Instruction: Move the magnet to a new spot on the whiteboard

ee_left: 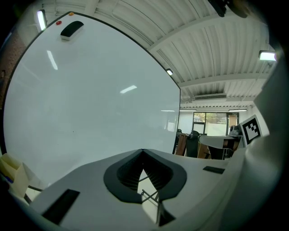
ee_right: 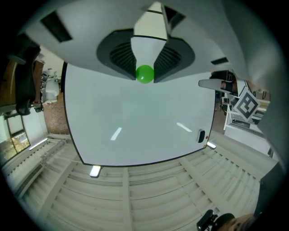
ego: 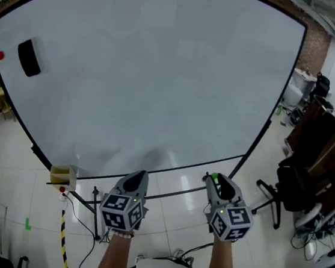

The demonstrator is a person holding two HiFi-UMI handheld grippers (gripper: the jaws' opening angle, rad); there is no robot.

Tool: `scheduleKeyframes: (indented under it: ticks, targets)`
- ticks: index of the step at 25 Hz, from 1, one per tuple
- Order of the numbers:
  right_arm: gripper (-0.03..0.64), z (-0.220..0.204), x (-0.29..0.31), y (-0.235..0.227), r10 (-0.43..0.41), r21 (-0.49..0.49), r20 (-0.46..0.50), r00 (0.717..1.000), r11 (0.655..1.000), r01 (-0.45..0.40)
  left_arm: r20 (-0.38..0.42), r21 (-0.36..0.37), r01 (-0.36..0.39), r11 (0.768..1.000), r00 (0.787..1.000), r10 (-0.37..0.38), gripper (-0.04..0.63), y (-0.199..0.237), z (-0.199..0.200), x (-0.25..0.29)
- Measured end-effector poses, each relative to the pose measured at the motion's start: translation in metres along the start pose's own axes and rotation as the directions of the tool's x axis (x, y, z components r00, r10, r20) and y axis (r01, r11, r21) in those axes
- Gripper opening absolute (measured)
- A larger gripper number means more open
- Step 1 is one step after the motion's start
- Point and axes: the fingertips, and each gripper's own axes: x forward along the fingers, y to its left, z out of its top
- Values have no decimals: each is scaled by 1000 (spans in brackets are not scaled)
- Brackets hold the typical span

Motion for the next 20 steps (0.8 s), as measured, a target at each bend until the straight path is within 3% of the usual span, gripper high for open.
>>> scheduleKeyframes:
  ticks: [20]
  targets:
    - [138, 9, 2, 2, 25, -28, 8, 1000, 999, -25, 3, -2, -19, 1000, 1000, 19, -2, 3, 1, -3]
